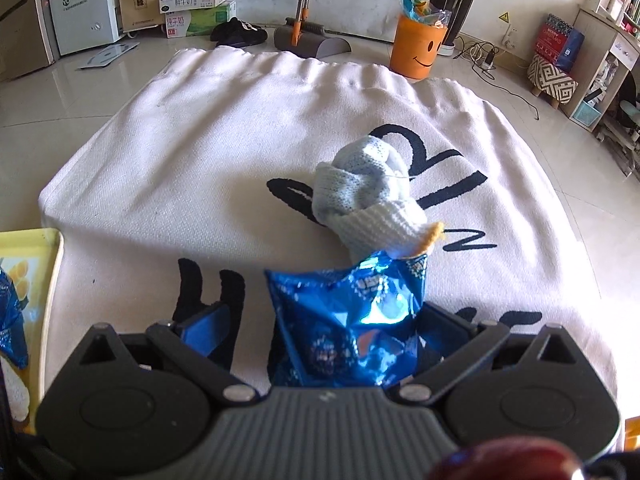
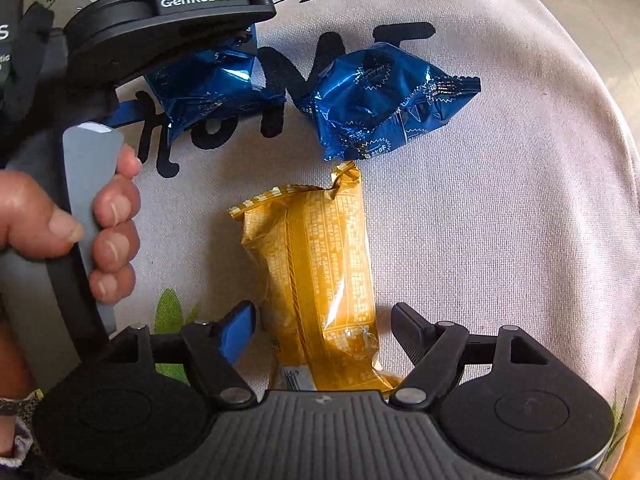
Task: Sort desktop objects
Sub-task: 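Close the right gripper on the yellow packet while the left grasps a blue packet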
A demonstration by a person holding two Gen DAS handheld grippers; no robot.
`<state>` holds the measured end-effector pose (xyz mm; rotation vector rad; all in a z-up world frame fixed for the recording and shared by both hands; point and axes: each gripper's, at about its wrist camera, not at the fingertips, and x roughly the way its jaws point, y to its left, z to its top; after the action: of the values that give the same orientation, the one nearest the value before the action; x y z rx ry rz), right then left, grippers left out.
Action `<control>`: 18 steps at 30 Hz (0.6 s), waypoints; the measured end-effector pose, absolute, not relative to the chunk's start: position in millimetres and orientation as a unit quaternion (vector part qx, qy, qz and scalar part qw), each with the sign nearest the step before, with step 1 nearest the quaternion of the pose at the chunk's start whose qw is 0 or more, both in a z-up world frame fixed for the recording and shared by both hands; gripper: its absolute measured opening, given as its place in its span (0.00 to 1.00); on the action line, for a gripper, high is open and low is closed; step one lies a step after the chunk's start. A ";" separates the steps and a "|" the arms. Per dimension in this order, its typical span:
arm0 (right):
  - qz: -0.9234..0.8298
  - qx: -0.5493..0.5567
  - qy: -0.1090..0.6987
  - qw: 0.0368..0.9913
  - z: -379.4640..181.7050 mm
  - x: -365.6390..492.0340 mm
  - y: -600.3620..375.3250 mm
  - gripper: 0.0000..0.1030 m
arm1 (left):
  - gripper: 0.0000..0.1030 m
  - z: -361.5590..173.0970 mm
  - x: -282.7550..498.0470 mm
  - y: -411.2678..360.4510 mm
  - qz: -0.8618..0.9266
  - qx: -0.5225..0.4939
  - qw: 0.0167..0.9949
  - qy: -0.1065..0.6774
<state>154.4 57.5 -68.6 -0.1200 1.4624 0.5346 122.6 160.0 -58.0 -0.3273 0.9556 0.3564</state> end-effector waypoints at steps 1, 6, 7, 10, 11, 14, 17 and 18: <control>0.241 -0.055 0.659 0.711 -68.5 154.5 57.8 0.73 | 0.98 -56.7 123.3 158.8 0.174 -0.152 0.862 0.450; 0.237 -0.051 0.659 0.712 -67.9 155.3 58.9 0.73 | 0.82 -57.3 124.0 159.1 0.165 -0.156 0.862 0.454; 0.237 -0.051 0.659 0.712 -67.7 155.1 59.2 0.73 | 0.80 -58.5 122.9 160.8 0.165 -0.163 0.860 0.454; 0.238 -0.047 0.658 0.713 -67.1 154.6 59.6 0.73 | 0.75 -58.2 119.3 163.4 0.168 -0.172 0.859 0.453; 0.238 -0.045 0.658 0.713 -66.9 154.6 59.4 0.73 | 0.75 -57.2 118.2 163.7 0.169 -0.172 0.857 0.454; 0.242 -0.038 0.656 0.714 -64.4 155.7 59.3 0.73 | 0.74 -54.0 113.6 166.7 0.179 -0.173 0.849 0.465; 0.244 -0.034 0.646 0.723 -58.6 156.6 59.0 0.72 | 0.74 -50.8 105.6 172.5 0.187 -0.174 0.844 0.471; 0.244 -0.033 0.644 0.725 -57.5 157.0 58.9 0.72 | 0.74 -49.6 101.7 175.7 0.190 -0.178 0.841 0.475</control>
<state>157.0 58.9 -57.5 -0.0721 1.4204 0.5388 101.7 175.7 -49.6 -0.3771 1.0028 0.4009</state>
